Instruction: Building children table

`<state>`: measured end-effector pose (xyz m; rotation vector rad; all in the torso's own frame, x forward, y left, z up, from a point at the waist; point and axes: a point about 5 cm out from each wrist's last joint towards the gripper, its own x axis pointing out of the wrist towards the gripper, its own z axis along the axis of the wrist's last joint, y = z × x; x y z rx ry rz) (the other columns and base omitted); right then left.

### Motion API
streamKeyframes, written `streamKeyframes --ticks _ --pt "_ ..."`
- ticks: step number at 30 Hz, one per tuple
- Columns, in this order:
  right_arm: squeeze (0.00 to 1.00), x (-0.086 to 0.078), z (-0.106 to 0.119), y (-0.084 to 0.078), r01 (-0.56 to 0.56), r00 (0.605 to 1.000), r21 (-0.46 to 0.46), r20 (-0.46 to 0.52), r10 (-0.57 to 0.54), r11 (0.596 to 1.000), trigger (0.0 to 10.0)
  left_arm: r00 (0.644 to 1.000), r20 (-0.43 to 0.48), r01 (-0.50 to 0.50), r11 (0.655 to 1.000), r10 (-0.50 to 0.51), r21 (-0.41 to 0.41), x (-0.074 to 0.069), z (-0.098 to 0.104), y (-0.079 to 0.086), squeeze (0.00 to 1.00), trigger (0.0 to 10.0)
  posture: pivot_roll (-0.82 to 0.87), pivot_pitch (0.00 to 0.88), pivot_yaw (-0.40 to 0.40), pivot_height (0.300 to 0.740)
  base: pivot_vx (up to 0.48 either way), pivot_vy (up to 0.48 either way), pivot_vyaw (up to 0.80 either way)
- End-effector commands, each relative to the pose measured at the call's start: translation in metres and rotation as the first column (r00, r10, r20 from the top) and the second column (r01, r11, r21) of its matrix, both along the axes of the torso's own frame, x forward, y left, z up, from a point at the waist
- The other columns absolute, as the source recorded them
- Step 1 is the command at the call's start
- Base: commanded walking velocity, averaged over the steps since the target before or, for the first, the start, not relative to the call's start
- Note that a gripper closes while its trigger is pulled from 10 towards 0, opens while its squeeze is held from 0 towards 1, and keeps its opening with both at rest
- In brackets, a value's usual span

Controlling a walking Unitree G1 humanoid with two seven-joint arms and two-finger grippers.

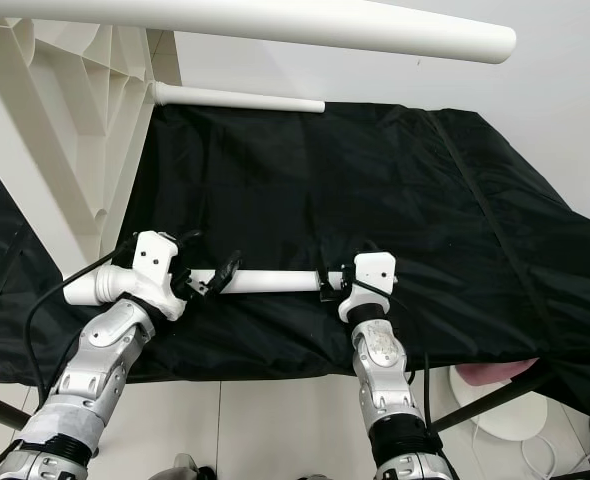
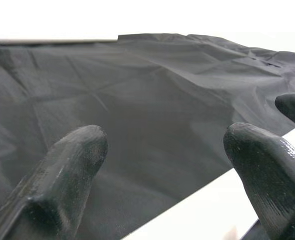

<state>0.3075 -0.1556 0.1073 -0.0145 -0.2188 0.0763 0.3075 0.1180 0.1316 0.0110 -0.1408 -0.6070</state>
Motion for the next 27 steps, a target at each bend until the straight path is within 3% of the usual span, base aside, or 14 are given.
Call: streamKeyframes --ticks 1,4,7,11,20,21,27 --pt "0.0 -0.002 0.0 -0.005 0.024 1.0 -0.011 0.005 -0.024 1.0 10.0 0.996 -0.027 -0.081 0.996 0.08 -0.042 0.001 0.003 0.002 0.0 10.0 0.08 0.047 -0.028 0.74 0.0 0.0 0.0" --pt "0.0 -0.002 0.001 -0.006 0.03 1.0 -0.01 0.01 -0.03 1.0 10.0 0.995 -0.052 -0.085 0.994 0.082 -0.075 -0.001 0.004 0.001 0.0 10.0 0.08 0.047 -0.026 0.74 0.0 0.0 0.0" --pt "0.0 -0.003 0.001 -0.008 0.035 0.999 -0.013 0.017 -0.035 0.999 10.0 0.993 -0.114 -0.042 0.989 0.026 -0.143 -0.013 0.005 -0.004 0.0 10.0 0.09 0.045 -0.029 0.74 0.0 0.0 0.0" --pt "0.0 -0.003 0.0 -0.008 0.029 1.0 -0.02 0.013 -0.028 0.999 10.0 0.99 -0.137 -0.011 0.987 -0.011 -0.158 -0.025 0.004 -0.006 0.0 10.0 0.1 0.043 -0.034 0.74 0.0 0.0 0.0" --pt "0.0 -0.002 0.001 -0.005 0.005 1.0 -0.028 0.009 -0.005 1.0 10.0 0.985 -0.173 0.001 0.991 -0.024 -0.131 -0.047 0.002 0.001 0.0 10.0 0.12 0.032 -0.044 0.74 0.0 0.0 0.0" --pt "0.0 -0.001 0.0 -0.005 0.001 1.0 -0.032 0.006 -0.001 0.999 10.0 0.98 -0.197 0.003 0.991 -0.029 -0.13 -0.055 0.004 0.004 0.0 10.0 0.12 0.03 -0.046 0.74 0.0 0.0 0.0" --pt "0.0 -0.001 -0.001 -0.004 -0.005 1.0 -0.036 0.004 0.006 0.999 10.0 0.973 -0.226 0.026 0.993 -0.053 -0.119 -0.066 0.007 0.005 0.0 10.0 0.13 0.028 -0.047 0.74 0.0 0.0 0.0"
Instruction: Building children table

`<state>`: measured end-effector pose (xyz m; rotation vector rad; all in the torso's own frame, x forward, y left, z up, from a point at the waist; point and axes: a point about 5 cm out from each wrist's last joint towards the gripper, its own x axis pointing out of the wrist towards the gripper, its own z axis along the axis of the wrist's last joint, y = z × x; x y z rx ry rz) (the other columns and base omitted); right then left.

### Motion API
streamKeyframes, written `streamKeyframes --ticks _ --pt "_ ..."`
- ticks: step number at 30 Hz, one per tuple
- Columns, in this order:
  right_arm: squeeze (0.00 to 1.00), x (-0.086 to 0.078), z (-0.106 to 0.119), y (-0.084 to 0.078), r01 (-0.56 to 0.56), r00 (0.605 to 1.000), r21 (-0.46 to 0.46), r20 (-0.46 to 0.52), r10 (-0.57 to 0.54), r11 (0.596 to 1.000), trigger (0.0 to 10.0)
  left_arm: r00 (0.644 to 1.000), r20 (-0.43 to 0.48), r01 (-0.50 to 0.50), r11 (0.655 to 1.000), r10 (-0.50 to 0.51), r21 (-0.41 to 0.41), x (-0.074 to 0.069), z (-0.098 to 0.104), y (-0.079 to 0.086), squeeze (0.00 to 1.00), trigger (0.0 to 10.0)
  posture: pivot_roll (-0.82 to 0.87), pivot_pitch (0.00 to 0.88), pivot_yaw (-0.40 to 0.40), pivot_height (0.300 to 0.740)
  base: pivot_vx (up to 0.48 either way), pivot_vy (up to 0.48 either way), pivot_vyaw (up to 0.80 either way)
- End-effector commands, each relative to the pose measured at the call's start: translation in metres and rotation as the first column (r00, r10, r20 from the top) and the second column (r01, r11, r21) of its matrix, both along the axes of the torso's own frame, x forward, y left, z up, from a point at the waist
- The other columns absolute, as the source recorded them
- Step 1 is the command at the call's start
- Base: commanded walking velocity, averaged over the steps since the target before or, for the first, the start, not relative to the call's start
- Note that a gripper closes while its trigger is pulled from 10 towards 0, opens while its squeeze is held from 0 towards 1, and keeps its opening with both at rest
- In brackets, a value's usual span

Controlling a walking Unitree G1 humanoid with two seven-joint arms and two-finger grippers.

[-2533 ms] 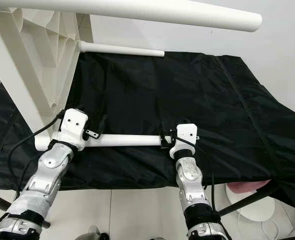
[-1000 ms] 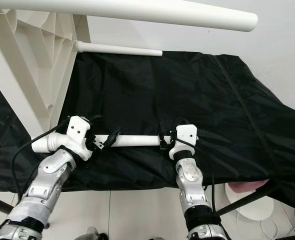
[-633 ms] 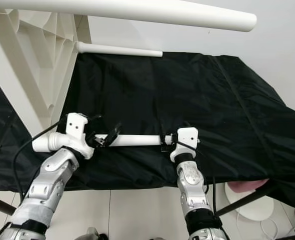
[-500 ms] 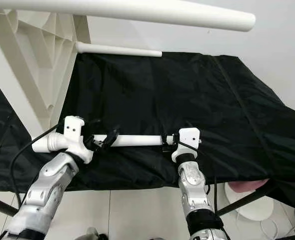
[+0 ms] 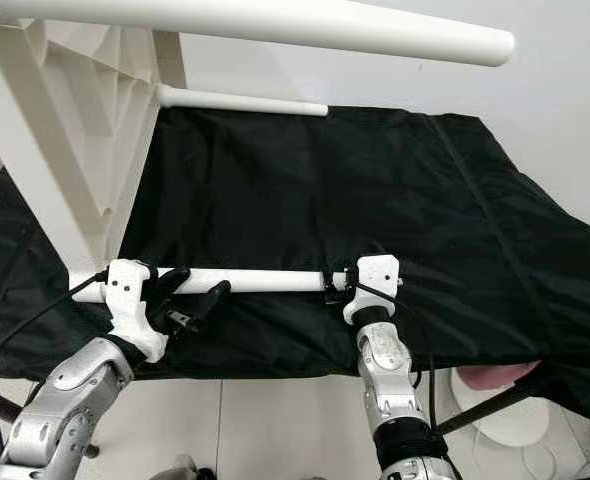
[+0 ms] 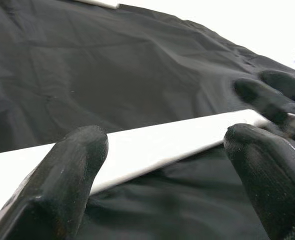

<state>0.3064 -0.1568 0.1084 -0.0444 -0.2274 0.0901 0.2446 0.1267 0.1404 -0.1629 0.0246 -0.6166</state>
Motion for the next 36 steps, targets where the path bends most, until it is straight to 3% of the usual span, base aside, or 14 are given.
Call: streamKeyframes --ticks 1,5,11,17,21,36 --pt "0.0 0.0 -0.002 -0.003 0.004 1.0 -0.004 -0.006 -0.004 1.0 10.0 0.999 -0.031 0.045 0.999 -0.045 0.006 -0.007 -0.001 -0.004 0.0 10.0 0.13 0.027 -0.049 0.74 0.0 0.0 0.0" --pt "0.0 0.001 -0.002 -0.003 0.002 1.0 -0.003 -0.006 -0.002 1.0 10.0 0.997 -0.046 0.07 0.997 -0.069 0.025 -0.013 -0.002 -0.002 0.0 10.0 0.14 0.032 -0.05 0.74 0.0 0.0 0.0" --pt "0.0 0.002 -0.001 -0.002 0.001 1.0 -0.003 -0.003 -0.001 1.0 10.0 0.996 -0.089 0.021 0.999 -0.017 0.049 -0.018 -0.006 0.01 0.0 10.0 0.14 0.037 -0.048 0.74 0.0 0.0 0.0" --pt "0.0 0.002 0.001 -0.001 -0.004 1.0 -0.005 0.007 0.004 1.0 10.0 0.99 -0.124 -0.064 0.997 0.069 0.046 -0.016 -0.007 0.023 0.0 10.0 0.15 0.042 -0.053 0.74 0.0 0.0 0.0" --pt "0.0 0.005 0.006 -0.001 -0.009 1.0 -0.01 0.021 0.009 1.0 10.0 0.962 -0.18 -0.211 0.977 0.205 -0.017 -0.008 -0.006 0.033 0.0 10.0 0.16 0.048 -0.057 0.74 0.0 0.0 0.0" --pt "0.0 0.003 0.013 -0.007 0.003 0.999 -0.041 0.052 -0.001 0.999 10.0 0.935 -0.31 -0.211 0.974 0.175 -0.087 -0.011 -0.013 0.024 0.0 10.0 0.14 0.056 -0.048 0.74 0.0 0.0 0.0"
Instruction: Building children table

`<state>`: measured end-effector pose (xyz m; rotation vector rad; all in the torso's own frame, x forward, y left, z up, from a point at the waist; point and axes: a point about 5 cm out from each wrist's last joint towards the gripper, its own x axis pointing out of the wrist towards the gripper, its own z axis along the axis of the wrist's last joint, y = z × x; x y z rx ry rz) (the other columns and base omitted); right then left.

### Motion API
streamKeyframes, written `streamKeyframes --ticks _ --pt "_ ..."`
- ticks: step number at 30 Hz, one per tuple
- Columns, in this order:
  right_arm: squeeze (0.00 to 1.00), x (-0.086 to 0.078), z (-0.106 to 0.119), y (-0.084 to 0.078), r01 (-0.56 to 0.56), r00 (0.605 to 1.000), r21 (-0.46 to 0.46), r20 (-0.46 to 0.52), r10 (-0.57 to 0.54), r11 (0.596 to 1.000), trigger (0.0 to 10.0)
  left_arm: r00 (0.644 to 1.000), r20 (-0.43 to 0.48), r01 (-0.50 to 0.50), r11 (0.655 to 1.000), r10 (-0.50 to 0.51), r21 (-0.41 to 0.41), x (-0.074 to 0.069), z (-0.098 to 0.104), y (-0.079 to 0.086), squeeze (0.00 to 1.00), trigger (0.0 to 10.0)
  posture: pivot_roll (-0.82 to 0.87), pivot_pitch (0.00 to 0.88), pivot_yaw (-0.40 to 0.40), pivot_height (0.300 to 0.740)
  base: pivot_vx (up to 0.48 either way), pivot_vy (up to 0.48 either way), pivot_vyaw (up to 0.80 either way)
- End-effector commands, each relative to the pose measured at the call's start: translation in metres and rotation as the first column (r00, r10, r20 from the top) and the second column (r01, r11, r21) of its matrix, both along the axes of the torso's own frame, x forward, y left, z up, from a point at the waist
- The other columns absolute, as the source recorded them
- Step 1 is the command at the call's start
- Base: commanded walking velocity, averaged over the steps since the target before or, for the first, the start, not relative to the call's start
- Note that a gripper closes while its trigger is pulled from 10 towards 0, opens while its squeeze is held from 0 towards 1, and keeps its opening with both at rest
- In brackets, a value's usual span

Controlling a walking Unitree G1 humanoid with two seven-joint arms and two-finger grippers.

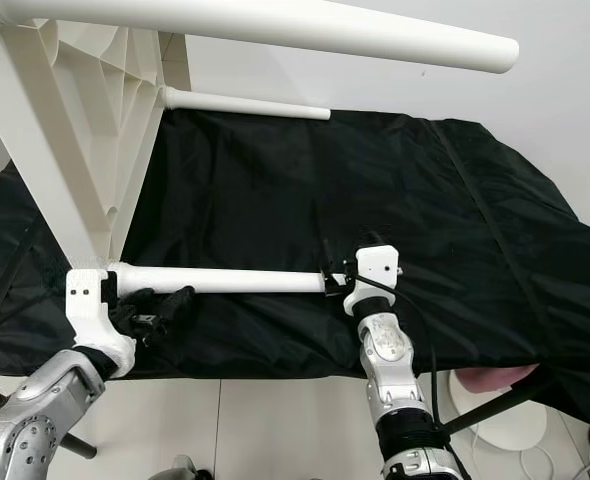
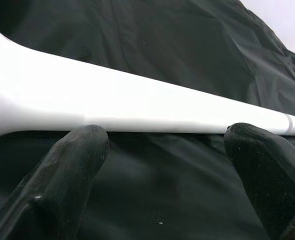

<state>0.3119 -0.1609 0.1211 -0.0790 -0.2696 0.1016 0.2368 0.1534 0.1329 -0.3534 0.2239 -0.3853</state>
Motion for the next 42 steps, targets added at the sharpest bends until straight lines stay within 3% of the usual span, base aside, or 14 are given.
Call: streamKeyframes --ticks 1,10,17,22,26,29,32,34,38,39,40,41,42 --pt "0.0 -0.002 0.0 -0.003 0.01 1.0 -0.007 0.009 -0.01 1.0 10.0 0.999 -0.041 0.012 1.0 -0.012 -0.01 -0.003 -0.006 -0.003 0.0 10.0 0.14 0.056 -0.048 0.74 0.0 0.0 0.0" --pt "0.0 -0.003 0.002 -0.002 0.008 1.0 -0.028 0.021 -0.007 1.0 10.0 0.995 -0.105 -0.004 1.0 0.001 -0.027 -0.001 -0.009 -0.01 0.0 10.0 0.14 0.067 -0.048 0.74 0.0 0.0 0.0" --pt "0.0 -0.005 0.009 0.002 0.002 0.998 -0.08 0.064 0.003 0.997 10.0 0.973 -0.165 -0.174 0.981 0.159 -0.081 0.017 -0.007 -0.005 0.0 10.0 0.14 0.076 -0.041 0.74 0.0 0.0 0.0" --pt "0.0 -0.006 0.014 0.001 0.017 0.996 -0.099 0.086 -0.009 0.995 10.0 0.963 -0.179 -0.221 0.97 0.2 -0.104 0.024 -0.005 -0.002 0.0 10.0 0.13 0.078 -0.037 0.74 0.0 0.0 0.0" --pt "0.0 -0.007 0.016 0.0 0.02 0.995 -0.111 0.096 -0.01 0.994 10.0 0.963 -0.187 -0.218 0.97 0.196 -0.105 0.024 -0.006 -0.003 0.0 10.0 0.12 0.083 -0.036 0.74 0.0 0.0 0.0" --pt "0.0 -0.011 0.026 -0.003 0.06 0.987 -0.188 0.161 -0.029 0.98 10.0 0.947 -0.232 -0.252 0.961 0.221 -0.112 0.021 -0.01 -0.002 0.0 10.0 0.11 0.1 -0.028 0.74 0.0 0.0 0.0" --pt "0.0 -0.012 0.029 -0.004 0.074 0.983 -0.209 0.18 -0.036 0.975 10.0 0.942 -0.243 -0.265 0.958 0.232 -0.114 0.021 -0.011 -0.001 0.0 10.0 0.11 0.1 -0.028 0.74 0.0 0.0 0.0" --pt "0.0 -0.014 0.037 -0.007 0.128 0.97 -0.263 0.236 -0.065 0.956 10.0 0.934 -0.253 -0.288 0.95 0.251 -0.119 0.022 -0.011 0.001 0.0 10.0 0.12 0.11 -0.026 0.74 0.0 0.0 0.0" --pt "0.0 -0.027 0.076 -0.009 0.382 0.849 -0.428 0.513 -0.128 0.819 10.0 0.926 -0.262 -0.312 0.941 0.271 -0.133 0.026 -0.009 0.003 0.0 10.0 0.11 0.115 -0.024 0.74 0.0 0.0 0.0" --pt "0.0 -0.027 0.076 -0.009 0.382 0.849 -0.428 0.513 -0.128 0.819 10.0 0.926 -0.262 -0.312 0.941 0.271 -0.133 0.026 -0.009 0.003 0.0 10.0 0.11 0.115 -0.024 0.74 0.0 0.0 0.0" --pt "0.0 -0.031 0.088 -0.002 0.414 0.813 -0.461 0.574 -0.091 0.785 10.0 0.927 -0.263 -0.31 0.941 0.267 -0.135 0.026 -0.008 0.002 0.0 10.0 0.11 0.117 -0.02 0.74 0.0 0.0 0.0" --pt "0.0 -0.031 0.088 -0.002 0.414 0.813 -0.461 0.574 -0.091 0.785 10.0 0.927 -0.263 -0.31 0.941 0.267 -0.135 0.026 -0.008 0.002 0.0 10.0 0.11 0.117 -0.02 0.74 0.0 0.0 0.0" --pt "0.0 -0.032 0.095 0.007 0.427 0.787 -0.497 0.616 -0.04 0.755 10.0 0.928 -0.263 -0.304 0.945 0.265 -0.122 0.026 -0.009 0.002 0.0 10.0 0.11 0.117 -0.018 0.74 0.0 0.0 0.0"
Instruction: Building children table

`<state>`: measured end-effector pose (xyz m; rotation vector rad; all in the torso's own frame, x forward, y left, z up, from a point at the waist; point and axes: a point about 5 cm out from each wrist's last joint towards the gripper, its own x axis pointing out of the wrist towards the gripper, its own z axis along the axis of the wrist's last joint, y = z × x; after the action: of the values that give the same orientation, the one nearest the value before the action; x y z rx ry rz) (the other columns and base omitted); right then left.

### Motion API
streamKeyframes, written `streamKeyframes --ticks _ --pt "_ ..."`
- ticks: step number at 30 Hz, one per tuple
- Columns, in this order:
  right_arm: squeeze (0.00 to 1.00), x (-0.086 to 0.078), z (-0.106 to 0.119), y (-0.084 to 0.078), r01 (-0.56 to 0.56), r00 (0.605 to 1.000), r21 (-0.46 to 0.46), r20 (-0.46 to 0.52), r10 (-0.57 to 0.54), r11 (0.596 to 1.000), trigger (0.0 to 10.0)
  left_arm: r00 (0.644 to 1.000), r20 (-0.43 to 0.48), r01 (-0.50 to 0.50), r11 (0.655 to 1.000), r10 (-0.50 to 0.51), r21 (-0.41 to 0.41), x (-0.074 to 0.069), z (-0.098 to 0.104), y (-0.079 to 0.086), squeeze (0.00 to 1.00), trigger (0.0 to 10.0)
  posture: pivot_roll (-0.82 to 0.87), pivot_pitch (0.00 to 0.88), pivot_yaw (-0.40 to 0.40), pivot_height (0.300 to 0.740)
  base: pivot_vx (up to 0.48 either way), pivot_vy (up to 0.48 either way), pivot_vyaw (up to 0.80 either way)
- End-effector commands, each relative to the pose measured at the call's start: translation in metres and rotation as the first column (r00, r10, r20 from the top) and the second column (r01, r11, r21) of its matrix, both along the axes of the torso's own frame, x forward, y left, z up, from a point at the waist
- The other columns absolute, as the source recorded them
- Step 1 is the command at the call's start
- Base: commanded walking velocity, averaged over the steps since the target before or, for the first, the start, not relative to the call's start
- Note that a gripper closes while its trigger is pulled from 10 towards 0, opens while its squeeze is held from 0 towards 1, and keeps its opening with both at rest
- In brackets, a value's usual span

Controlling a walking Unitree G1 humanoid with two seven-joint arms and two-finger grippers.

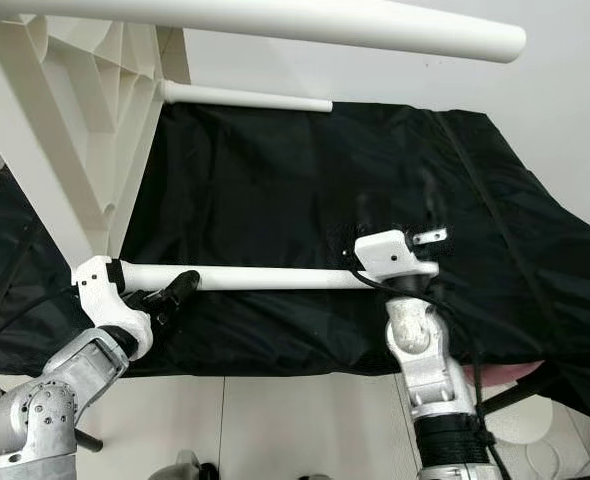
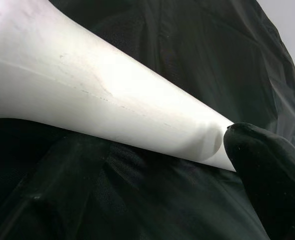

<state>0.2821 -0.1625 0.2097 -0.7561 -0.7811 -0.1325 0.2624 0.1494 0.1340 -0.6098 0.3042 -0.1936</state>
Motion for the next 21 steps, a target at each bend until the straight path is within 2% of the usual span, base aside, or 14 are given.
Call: streamKeyframes --ticks 1,3,5,7,10,12,15,16,21 --pt "0.0 -0.003 0.012 0.019 -0.01 0.996 -0.143 0.091 0.024 0.99 10.0 0.992 -0.098 -0.075 0.995 0.082 0.072 0.001 -0.01 0.005 0.0 10.0 0.1 0.117 -0.014 0.74 0.0 0.0 0.0" --pt "0.0 -0.004 0.018 0.028 -0.01 0.989 -0.209 0.141 0.04 0.978 10.0 0.993 -0.096 -0.061 0.994 0.071 0.095 0.001 -0.01 0.004 0.0 10.0 0.1 0.119 -0.012 0.74 0.0 0.0 0.0" --pt "0.0 -0.004 0.018 0.031 -0.02 0.988 -0.213 0.145 0.052 0.977 10.0 0.993 -0.1 -0.063 0.995 0.071 0.08 0.001 -0.01 0.003 0.0 10.0 0.1 0.119 -0.012 0.74 0.0 0.0 0.0" --pt "0.0 0.0 0.025 0.044 -0.037 0.977 -0.27 0.193 0.092 0.962 10.0 0.992 -0.104 -0.063 0.995 0.07 0.071 0.001 -0.01 0.003 0.0 10.0 0.1 0.118 -0.011 0.74 0.0 0.0 0.0" --pt "0.0 0.002 0.031 0.05 -0.041 0.969 -0.3 0.222 0.111 0.953 10.0 0.992 -0.107 -0.062 0.996 0.07 0.071 0.001 -0.011 0.003 0.0 10.0 0.1 0.114 -0.009 0.74 0.0 0.0 0.0" --pt "0.0 0.004 0.044 0.058 -0.027 0.95 -0.336 0.285 0.129 0.942 10.0 0.991 -0.11 -0.062 0.995 0.07 0.075 0.001 -0.011 0.004 0.0 10.0 0.1 0.109 -0.011 0.74 0.0 0.0 0.0" --pt "0.0 0.007 0.054 0.06 -0.016 0.936 -0.354 0.323 0.139 0.935 10.0 0.992 -0.11 -0.061 0.995 0.069 0.078 0.001 -0.012 0.004 0.0 10.0 0.1 0.104 -0.015 0.74 0.0 0.0 0.0" --pt "0.0 0.01 0.069 0.062 0.004 0.91 -0.388 0.383 0.158 0.922 10.0 0.992 -0.109 -0.061 0.995 0.07 0.083 0.001 -0.012 0.004 0.0 10.0 0.11 0.101 -0.016 0.74 0.0 0.0 0.0" --pt "0.0 0.011 0.084 0.064 0.025 0.871 -0.445 0.449 0.199 0.895 10.0 0.992 -0.105 -0.067 0.994 0.076 0.085 0.0 -0.012 0.004 0.0 10.0 0.11 0.095 -0.024 0.74 0.0 0.0 0.0"
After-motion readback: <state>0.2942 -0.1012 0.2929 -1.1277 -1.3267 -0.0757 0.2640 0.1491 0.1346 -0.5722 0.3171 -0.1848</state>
